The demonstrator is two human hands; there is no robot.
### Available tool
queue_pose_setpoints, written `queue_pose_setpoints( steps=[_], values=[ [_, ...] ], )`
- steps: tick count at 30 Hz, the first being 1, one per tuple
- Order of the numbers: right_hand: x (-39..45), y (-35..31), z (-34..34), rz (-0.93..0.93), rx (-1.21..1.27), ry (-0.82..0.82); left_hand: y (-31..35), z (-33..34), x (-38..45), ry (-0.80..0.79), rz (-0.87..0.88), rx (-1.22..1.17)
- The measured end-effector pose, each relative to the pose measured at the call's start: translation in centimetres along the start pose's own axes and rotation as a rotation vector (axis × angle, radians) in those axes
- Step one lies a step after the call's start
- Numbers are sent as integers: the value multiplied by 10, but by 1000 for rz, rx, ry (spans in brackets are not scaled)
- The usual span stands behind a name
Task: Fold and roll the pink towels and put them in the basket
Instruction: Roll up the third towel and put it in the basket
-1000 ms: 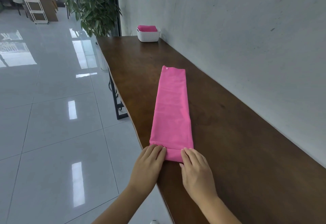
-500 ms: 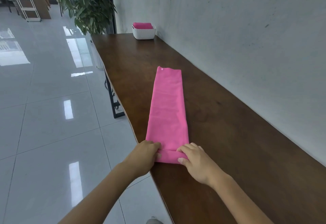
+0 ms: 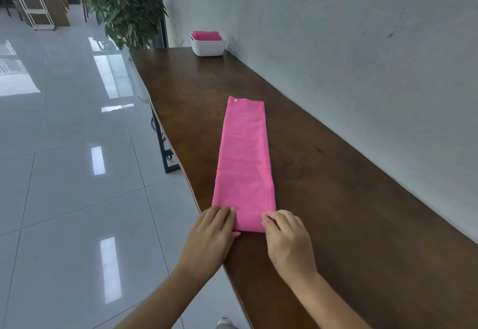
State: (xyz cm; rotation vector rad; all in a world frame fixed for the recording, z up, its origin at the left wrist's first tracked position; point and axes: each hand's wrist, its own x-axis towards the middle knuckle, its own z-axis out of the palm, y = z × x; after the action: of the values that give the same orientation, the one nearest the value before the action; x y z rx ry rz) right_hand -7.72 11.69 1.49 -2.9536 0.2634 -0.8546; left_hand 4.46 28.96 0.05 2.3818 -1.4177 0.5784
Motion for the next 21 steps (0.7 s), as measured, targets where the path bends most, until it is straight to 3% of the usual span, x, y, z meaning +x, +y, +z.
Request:
queue_pose_setpoints(
  steps=[4, 10, 14, 18, 21],
  values=[
    [-2, -2, 7, 71, -30, -193, -8, 0, 12, -58, -74, -59],
    [12, 5, 1, 57, 50, -264, -15, -5, 22, -129, -103, -168],
    [8, 7, -13, 63, 136, -364, -20, -18, 21, -347, -111, -259],
    [8, 8, -23, 176, 340, -480, -24, -36, 28, -558, -294, -502],
    [14, 12, -18, 269, 425, -529, -21, -35, 28, -490, -382, -542]
  ],
)
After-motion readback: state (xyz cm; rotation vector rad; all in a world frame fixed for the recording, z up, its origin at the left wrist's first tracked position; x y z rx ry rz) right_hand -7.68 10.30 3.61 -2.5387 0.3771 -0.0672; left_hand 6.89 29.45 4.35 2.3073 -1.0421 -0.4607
